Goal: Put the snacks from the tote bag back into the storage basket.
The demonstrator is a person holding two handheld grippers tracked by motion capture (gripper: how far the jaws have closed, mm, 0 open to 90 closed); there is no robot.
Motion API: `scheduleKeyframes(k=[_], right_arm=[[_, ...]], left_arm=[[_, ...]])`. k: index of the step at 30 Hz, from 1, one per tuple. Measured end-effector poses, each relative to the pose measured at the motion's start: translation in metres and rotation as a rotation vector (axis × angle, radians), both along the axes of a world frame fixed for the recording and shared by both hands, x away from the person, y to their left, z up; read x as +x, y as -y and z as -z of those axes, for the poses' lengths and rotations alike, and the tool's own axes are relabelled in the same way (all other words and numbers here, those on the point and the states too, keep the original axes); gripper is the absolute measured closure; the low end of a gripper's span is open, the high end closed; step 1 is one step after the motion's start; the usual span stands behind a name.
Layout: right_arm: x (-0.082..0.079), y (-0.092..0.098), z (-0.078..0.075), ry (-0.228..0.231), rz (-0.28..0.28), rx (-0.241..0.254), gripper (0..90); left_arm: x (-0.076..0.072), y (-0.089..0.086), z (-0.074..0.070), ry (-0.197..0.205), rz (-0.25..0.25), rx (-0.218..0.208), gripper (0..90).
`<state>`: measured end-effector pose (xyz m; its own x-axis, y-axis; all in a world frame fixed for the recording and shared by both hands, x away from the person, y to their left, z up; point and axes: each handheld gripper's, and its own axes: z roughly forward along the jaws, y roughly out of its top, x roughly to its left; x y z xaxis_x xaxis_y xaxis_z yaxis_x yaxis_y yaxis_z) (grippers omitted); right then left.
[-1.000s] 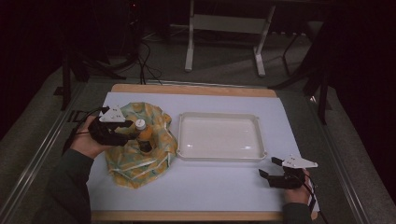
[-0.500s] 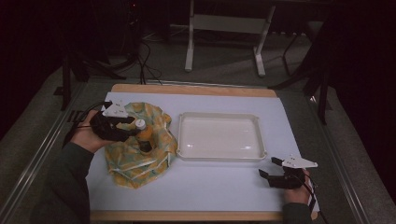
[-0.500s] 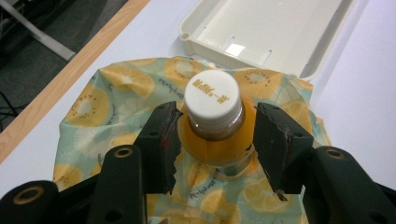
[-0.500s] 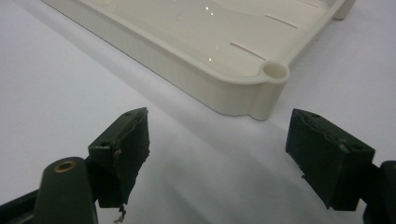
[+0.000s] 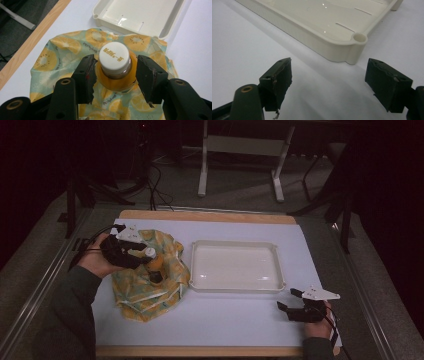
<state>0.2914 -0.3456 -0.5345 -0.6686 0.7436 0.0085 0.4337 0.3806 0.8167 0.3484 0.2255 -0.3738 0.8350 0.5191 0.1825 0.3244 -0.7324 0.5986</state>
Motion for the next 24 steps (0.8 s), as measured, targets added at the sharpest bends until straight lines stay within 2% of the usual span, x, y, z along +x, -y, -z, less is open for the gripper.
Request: scheduleKeyframes(k=[9, 19, 24], right_arm=[[0.0, 0.0, 0.0, -0.001, -0.001, -0.002, 21.1], [0.0, 0.0, 0.0, -0.001, -0.002, -0.001, 21.1], [0.0, 0.0, 0.0, -0.001, -0.003, 0.0, 21.1]], left_arm=[[0.007, 0.004, 0.001, -0.031, 0.018, 0.067, 50.2], [0.014, 0.012, 0.001, -0.061, 0.04, 0.108, 52.3], [0.017, 0.016, 0.002, -0.075, 0.054, 0.146, 53.0]])
